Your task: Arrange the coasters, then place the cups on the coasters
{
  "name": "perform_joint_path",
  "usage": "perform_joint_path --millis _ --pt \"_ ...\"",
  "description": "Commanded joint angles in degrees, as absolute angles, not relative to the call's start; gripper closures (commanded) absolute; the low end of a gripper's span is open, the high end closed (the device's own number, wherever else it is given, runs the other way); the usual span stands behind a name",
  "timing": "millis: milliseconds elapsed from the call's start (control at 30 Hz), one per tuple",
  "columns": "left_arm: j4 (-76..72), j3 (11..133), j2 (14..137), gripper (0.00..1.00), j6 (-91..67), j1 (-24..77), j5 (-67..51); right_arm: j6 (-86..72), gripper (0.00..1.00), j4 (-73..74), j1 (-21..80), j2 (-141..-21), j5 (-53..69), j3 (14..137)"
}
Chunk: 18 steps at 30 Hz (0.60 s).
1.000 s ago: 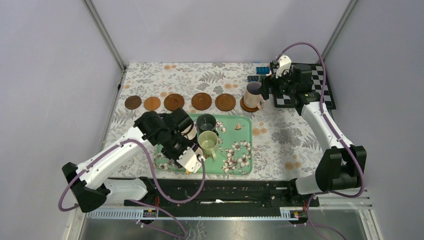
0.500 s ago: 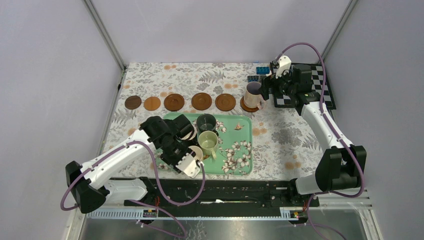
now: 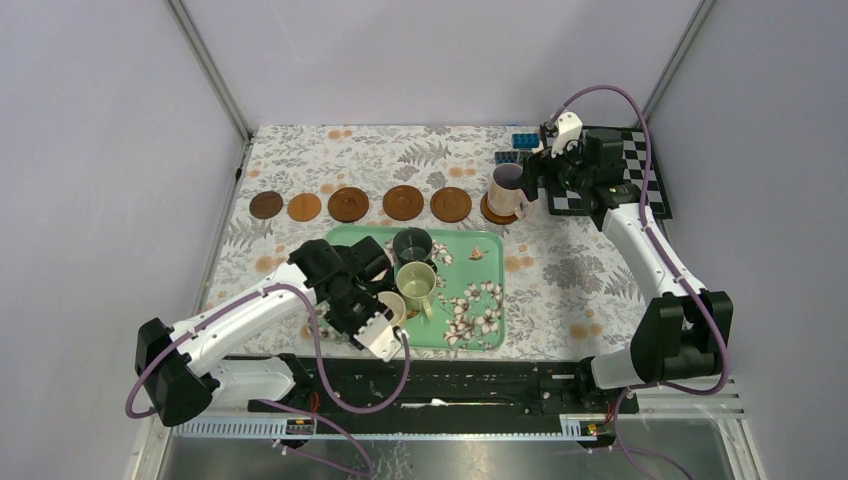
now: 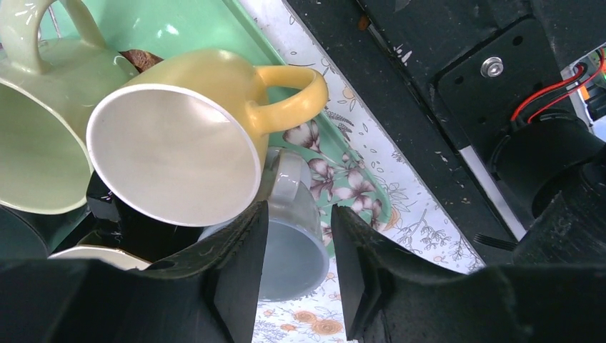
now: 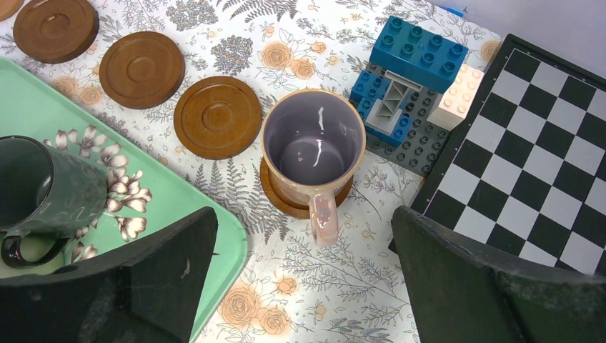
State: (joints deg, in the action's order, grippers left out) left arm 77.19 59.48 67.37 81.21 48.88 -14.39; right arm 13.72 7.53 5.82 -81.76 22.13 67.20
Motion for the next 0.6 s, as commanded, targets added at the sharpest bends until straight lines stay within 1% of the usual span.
perform_joint_path --millis 0,233,567 --pt "75.78 58.55 67.54 0.57 83.64 48.69 -16.47 14.41 0.00 7.34 5.63 -80.57 22.50 67.42" --pt "75.63 57.48 67.68 0.59 83.60 48.69 -16.95 14.41 0.00 7.17 5.58 -81.11 22.50 67.77" --pt "72.26 54.92 66.93 0.57 83.15 48.69 -16.52 14.50 0.00 7.22 5.63 -81.65 22.48 68.00"
